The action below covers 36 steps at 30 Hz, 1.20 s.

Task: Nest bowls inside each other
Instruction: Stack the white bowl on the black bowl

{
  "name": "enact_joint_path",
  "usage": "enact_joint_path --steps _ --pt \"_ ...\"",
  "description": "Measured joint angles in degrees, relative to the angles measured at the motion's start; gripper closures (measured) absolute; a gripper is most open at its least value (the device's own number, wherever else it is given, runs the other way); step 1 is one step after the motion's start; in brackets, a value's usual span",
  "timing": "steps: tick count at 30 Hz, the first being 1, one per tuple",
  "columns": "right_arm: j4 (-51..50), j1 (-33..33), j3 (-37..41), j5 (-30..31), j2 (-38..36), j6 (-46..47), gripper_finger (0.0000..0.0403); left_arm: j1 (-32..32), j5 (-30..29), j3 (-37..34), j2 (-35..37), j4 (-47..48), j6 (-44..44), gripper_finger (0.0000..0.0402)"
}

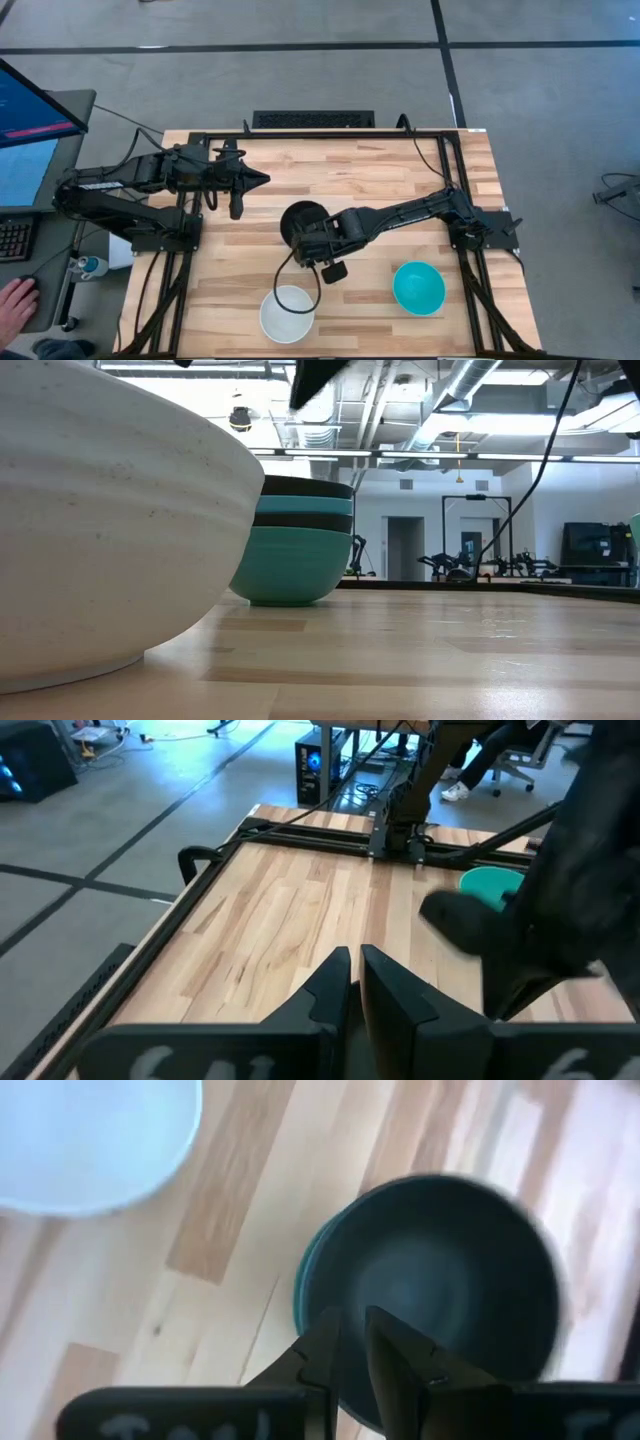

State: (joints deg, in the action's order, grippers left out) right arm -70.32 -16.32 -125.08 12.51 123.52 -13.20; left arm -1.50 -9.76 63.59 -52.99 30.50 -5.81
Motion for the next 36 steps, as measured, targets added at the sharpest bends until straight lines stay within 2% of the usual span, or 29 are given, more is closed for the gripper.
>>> enact_joint_path --steps 7,14,20,26,28,33,36 --pt "-9.86 0.07 -10.12 0.04 -0.22 6.62 0.0331 0.09 0.63 0.00 0.00 0.60 -3.53 0.0384" --pt "-12.26 0.31 -8.56 2.02 -7.93 14.20 0.0331 2.45 1.66 0.02 -1.39 6.63 -8.45 0.0384" --pt "-11.71 0.31 -8.55 6.07 -15.03 19.08 0.0331 9.13 3.90 0.04 -4.42 7.34 -10.75 0.0384" --pt "-11.15 0.33 -8.66 8.72 -19.65 21.24 0.0331 17.99 7.54 0.00 -10.61 8.87 -12.58 0.0384" --pt "-11.70 0.33 -8.53 8.63 -20.14 21.70 0.0331 20.76 6.87 0.00 -13.04 9.62 -13.70 0.0384" --pt "-11.35 0.62 -8.57 8.79 -20.80 21.83 0.0331 25.62 0.60 0.00 -18.41 10.88 -21.28 0.0380" --pt "-11.39 1.23 -8.55 8.65 -20.95 21.83 0.0331 27.98 0.42 0.00 -21.01 10.30 -27.96 0.0369"
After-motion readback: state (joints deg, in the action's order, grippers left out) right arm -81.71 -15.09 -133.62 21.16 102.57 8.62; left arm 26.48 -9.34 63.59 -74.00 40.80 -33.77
